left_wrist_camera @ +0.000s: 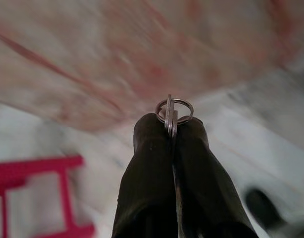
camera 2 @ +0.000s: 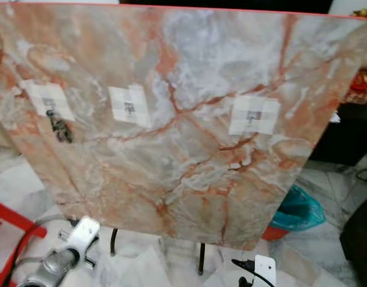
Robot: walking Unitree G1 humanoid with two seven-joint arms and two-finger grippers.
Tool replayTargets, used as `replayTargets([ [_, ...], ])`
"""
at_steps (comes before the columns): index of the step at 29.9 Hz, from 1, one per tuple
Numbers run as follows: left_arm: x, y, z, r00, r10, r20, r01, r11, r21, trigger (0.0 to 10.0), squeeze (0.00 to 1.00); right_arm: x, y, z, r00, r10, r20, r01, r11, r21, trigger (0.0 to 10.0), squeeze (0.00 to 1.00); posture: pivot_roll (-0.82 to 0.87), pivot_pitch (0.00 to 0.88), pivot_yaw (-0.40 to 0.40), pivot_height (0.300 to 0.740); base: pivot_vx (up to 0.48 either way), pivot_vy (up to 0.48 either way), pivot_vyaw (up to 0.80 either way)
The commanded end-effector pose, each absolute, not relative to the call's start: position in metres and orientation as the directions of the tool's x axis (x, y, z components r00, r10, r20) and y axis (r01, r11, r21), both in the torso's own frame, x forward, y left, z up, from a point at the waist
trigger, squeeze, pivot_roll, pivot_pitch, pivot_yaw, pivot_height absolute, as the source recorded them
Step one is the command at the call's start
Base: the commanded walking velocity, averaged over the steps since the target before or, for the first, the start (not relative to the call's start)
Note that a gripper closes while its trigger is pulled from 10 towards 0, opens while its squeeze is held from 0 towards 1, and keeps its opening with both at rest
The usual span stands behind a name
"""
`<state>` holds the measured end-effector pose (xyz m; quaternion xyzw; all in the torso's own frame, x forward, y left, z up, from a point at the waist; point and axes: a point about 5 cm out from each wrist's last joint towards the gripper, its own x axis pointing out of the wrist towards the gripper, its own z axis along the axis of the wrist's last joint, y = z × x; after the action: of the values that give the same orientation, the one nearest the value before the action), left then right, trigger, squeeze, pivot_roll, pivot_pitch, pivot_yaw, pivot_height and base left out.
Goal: Hang keys on a hook
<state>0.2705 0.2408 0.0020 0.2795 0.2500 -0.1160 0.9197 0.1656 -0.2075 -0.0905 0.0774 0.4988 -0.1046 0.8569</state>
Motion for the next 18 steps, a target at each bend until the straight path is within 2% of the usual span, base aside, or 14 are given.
replayTargets([
  [1, 0.286, 0.232, 0.023, 0.872, -0.178, -0.456, 0.434, 0.711, 0.553, 10.0, 0.00, 0.169, -0.203, -0.090, 0.488, -0.091, -0.868, 0.240, 0.970, 0.033, 10.0, 0.00, 0.01, 0.000, -0.044, 0.740, 0.000, 0.000, 0.00],
  [2, 0.286, 0.232, 0.023, 0.872, -0.178, -0.456, 0.434, 0.711, 0.553, 10.0, 0.00, 0.169, -0.203, -0.090, 0.488, -0.091, -0.868, 0.240, 0.970, 0.033, 10.0, 0.00, 0.01, 0.000, -0.044, 0.740, 0.000, 0.000, 0.00],
  [3, 0.297, 0.228, 0.044, 0.881, -0.246, -0.404, 0.469, 0.568, 0.676, 10.0, 0.00, 0.169, -0.200, -0.090, 0.487, -0.088, -0.869, 0.237, 0.971, 0.035, 10.0, 0.00, 0.01, 0.000, -0.044, 0.740, 0.000, 0.000, 0.00],
  [5, 0.302, 0.225, 0.056, 0.877, -0.294, -0.379, 0.478, 0.475, 0.739, 10.0, 0.00, 0.169, -0.199, -0.090, 0.487, -0.086, -0.869, 0.235, 0.971, 0.035, 10.0, 0.00, 0.02, 0.000, -0.041, 0.740, 0.000, 0.000, 0.00],
  [6, 0.306, 0.220, 0.071, 0.857, -0.357, -0.373, 0.489, 0.329, 0.808, 10.0, 0.00, 0.168, -0.197, -0.091, 0.485, -0.083, -0.871, 0.232, 0.972, 0.037, 10.0, 0.00, 0.01, 0.000, -0.040, 0.740, 0.000, 0.000, 0.00],
  [7, 0.306, 0.220, 0.071, 0.857, -0.357, -0.373, 0.489, 0.329, 0.808, 10.0, 0.00, 0.168, -0.197, -0.091, 0.485, -0.083, -0.871, 0.232, 0.972, 0.037, 10.0, 0.00, 0.01, 0.000, -0.040, 0.740, 0.000, 0.000, 0.00],
  [8, 0.307, 0.214, 0.081, 0.820, -0.418, -0.390, 0.495, 0.178, 0.850, 10.0, 0.00, 0.167, -0.195, -0.092, 0.483, -0.080, -0.872, 0.229, 0.973, 0.037, 10.0, 0.00, 0.02, 0.000, -0.039, 0.740, 0.000, 0.000, 0.00],
  [10, 0.305, 0.206, 0.093, 0.766, -0.491, -0.415, 0.499, 0.049, 0.865, 10.0, 0.00, 0.166, -0.195, -0.092, 0.482, -0.080, -0.872, 0.229, 0.973, 0.038, 10.0, 0.00, 0.02, 0.000, -0.039, 0.740, 0.000, 0.000, 0.00],
  [14, 0.303, 0.199, 0.110, 0.736, -0.536, -0.413, 0.447, -0.073, 0.892, 10.0, 0.00, 0.166, -0.195, -0.092, 0.482, -0.082, -0.872, 0.232, 0.972, 0.037, 10.0, 0.00, 0.02, 0.000, -0.032, 0.740, 0.000, 0.000, 0.00],
  [18, 0.308, 0.193, 0.127, 0.752, -0.529, -0.393, 0.362, -0.167, 0.917, 10.0, 0.00, 0.167, -0.196, -0.092, 0.483, -0.080, -0.872, 0.230, 0.972, 0.038, 10.0, 0.00, 0.02, 0.000, -0.035, 0.740, 0.000, 0.000, 0.00],
])
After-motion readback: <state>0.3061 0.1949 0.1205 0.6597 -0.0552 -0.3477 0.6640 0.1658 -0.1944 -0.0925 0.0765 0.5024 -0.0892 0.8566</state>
